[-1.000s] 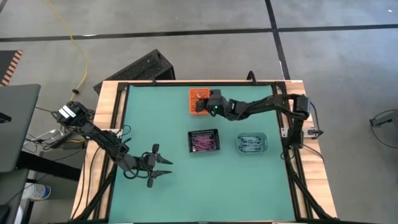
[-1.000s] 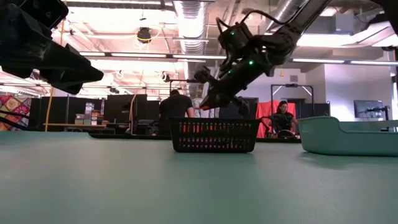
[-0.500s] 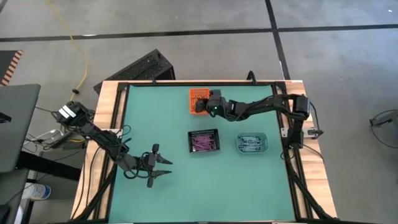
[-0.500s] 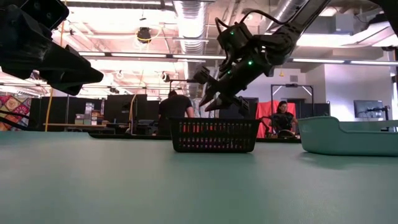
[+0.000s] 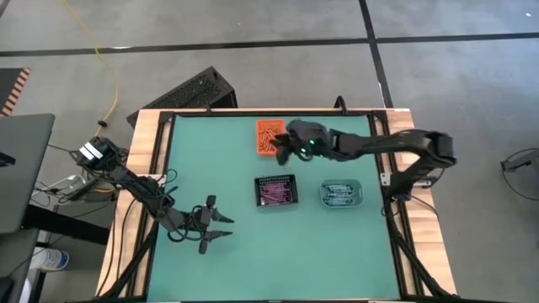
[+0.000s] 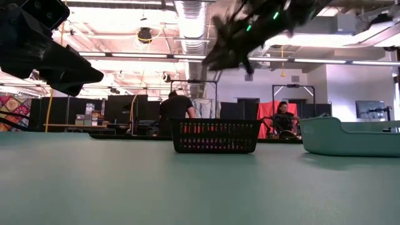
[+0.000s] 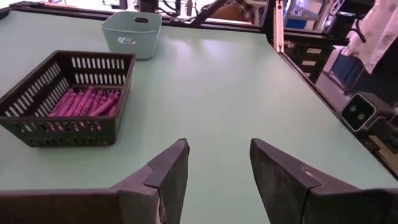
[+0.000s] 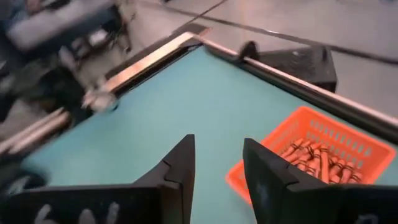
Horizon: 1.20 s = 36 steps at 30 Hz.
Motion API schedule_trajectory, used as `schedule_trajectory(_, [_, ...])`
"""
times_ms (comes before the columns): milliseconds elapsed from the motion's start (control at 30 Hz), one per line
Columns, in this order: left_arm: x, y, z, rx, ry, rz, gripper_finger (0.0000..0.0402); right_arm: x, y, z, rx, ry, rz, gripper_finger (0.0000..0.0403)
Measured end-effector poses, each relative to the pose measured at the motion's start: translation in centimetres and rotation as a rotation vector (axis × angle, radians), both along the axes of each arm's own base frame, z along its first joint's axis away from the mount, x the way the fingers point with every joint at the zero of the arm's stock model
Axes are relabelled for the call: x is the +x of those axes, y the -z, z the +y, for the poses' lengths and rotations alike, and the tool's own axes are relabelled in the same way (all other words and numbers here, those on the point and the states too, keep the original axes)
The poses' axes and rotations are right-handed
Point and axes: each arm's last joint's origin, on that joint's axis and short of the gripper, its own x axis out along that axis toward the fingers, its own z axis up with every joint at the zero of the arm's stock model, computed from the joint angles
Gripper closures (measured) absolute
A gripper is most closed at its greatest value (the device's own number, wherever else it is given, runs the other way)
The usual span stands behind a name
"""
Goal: Sort crayons
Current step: Return to Home Position
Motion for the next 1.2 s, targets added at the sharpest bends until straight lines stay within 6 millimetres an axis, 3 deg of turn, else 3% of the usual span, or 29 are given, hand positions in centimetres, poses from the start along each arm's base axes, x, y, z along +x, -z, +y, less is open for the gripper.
schedule_trajectory(233, [-0.3,-2.6,0.4,0.114,0.086,-0.142,0.0239,-3.7,-4.6,6.7,-0.209,-0.148,0.056,0.0286])
schedule_trajectory(367, [-0.7,-4.9,1.7,0.110,0.056,-0.232,0.0239,-6.3,-4.4,11.1,-0.382,-0.237,0.102,0.0287])
schedule_trajectory(500, [-1.3,-6.3,3.5,0.083,0.150,-0.242,0.0239,-9.1,-2.7,13.5,-0.508,-0.325,0.048,0.0287])
schedule_trajectory(600, [-1.8,-7.2,5.1,0.043,0.138,-0.244,0.0239,-11.0,-0.8,14.0,-0.513,-0.341,-0.056,0.0287])
schedule_trajectory(800, [-3.4,-8.3,7.3,0.037,0.042,-0.249,0.0239,-14.4,2.2,12.8,-0.478,-0.304,-0.168,0.0287])
schedule_trajectory(1033, [-5.3,-8.4,8.5,0.046,-0.004,-0.215,0.0239,-18.2,2.7,12.6,-0.437,-0.326,-0.285,0.0287])
schedule_trajectory(1200, [-6.1,-8.0,8.8,0.015,-0.022,-0.206,0.0239,-19.8,4.0,12.5,-0.426,-0.345,-0.331,0.0287])
